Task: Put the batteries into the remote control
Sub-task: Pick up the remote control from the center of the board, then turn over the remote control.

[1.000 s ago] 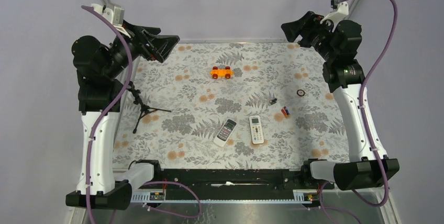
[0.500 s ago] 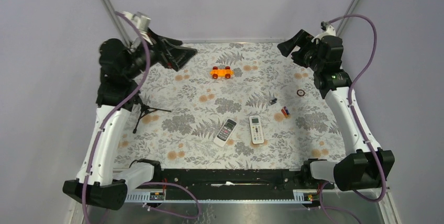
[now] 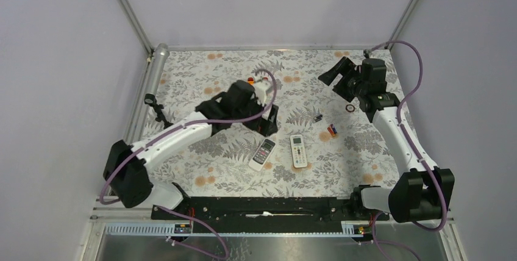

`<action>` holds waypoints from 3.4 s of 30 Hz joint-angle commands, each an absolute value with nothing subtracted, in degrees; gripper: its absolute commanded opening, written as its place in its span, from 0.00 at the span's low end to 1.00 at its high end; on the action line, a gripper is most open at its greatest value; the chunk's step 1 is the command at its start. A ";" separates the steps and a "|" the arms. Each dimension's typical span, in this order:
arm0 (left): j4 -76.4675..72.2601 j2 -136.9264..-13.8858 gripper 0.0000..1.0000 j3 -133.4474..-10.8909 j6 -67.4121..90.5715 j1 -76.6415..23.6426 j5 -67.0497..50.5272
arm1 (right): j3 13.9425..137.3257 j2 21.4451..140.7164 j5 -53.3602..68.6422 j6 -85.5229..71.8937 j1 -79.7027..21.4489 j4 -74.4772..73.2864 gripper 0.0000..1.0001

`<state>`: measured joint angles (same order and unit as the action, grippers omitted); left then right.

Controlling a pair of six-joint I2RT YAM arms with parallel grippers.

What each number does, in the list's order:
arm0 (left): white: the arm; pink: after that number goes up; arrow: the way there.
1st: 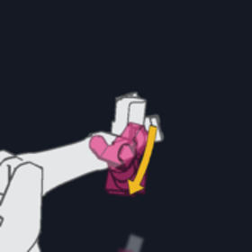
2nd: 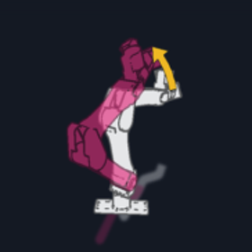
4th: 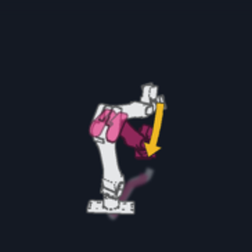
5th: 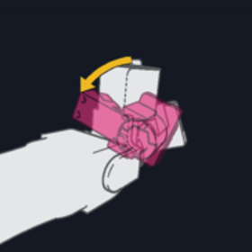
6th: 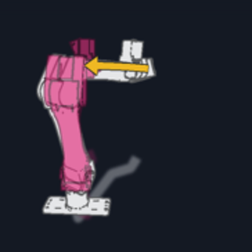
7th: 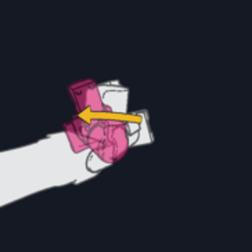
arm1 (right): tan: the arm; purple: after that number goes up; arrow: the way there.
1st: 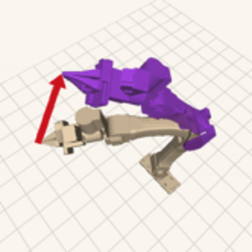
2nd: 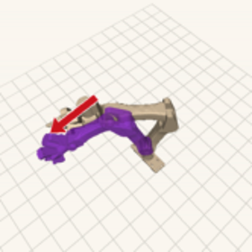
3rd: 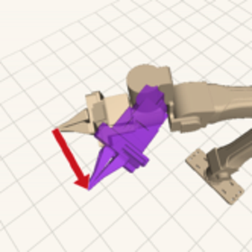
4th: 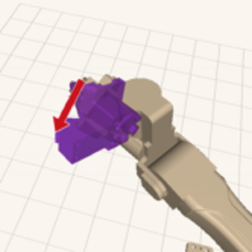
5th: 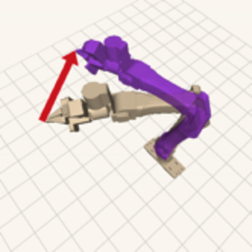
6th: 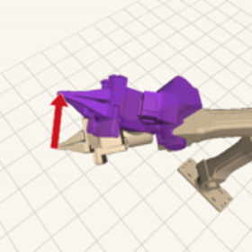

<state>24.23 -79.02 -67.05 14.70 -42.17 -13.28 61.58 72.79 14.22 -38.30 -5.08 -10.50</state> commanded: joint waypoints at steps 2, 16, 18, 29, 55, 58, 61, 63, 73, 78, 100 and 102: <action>27.67 -82.53 0.96 -62.24 13.63 -47.81 -0.93 | 58.07 72.01 14.16 -41.04 -4.83 -13.74 0.86; 27.03 -94.08 0.94 -60.94 10.55 -53.98 4.11 | 52.90 70.86 12.41 -42.60 -4.82 -16.31 0.82; 27.03 -95.17 0.94 -61.02 10.59 -54.51 4.87 | 52.53 70.76 12.41 -42.46 -4.83 -16.43 0.82; 28.36 -99.43 0.74 -62.35 13.21 -56.40 7.00 | 51.78 71.43 12.90 -41.98 -4.83 -17.25 0.82; 30.48 -96.45 0.36 -83.23 18.68 -38.89 -8.44 | 52.70 71.99 20.08 -41.17 -4.88 -11.71 0.83; 26.54 -96.54 0.36 -88.38 23.43 -32.38 -18.34 | 51.27 71.30 29.94 -42.39 -4.83 -0.52 0.85; 20.29 -96.94 0.36 -91.53 29.97 -27.39 -26.24 | 48.48 70.28 39.93 -48.47 -4.83 16.40 0.92; 15.50 -97.12 0.36 -92.89 34.43 -25.23 -30.83 | 47.12 70.65 44.30 -55.46 -5.24 28.17 0.99; -11.72 -96.50 0.36 -90.42 58.05 -22.68 -44.11 | 57.78 80.33 44.05 -59.05 -16.93 38.98 1.00; -26.03 -95.13 0.36 -84.17 68.84 -22.68 -46.79 | 59.00 84.43 45.51 -66.40 -18.65 47.71 1.00; -31.20 -90.79 0.45 -77.27 70.61 -22.94 -41.85 | 63.41 91.46 50.60 -79.75 -21.02 62.18 0.54; -29.62 -90.39 0.51 -77.25 69.18 -22.94 -41.31 | 63.46 90.95 49.97 -77.71 -21.09 59.58 0.47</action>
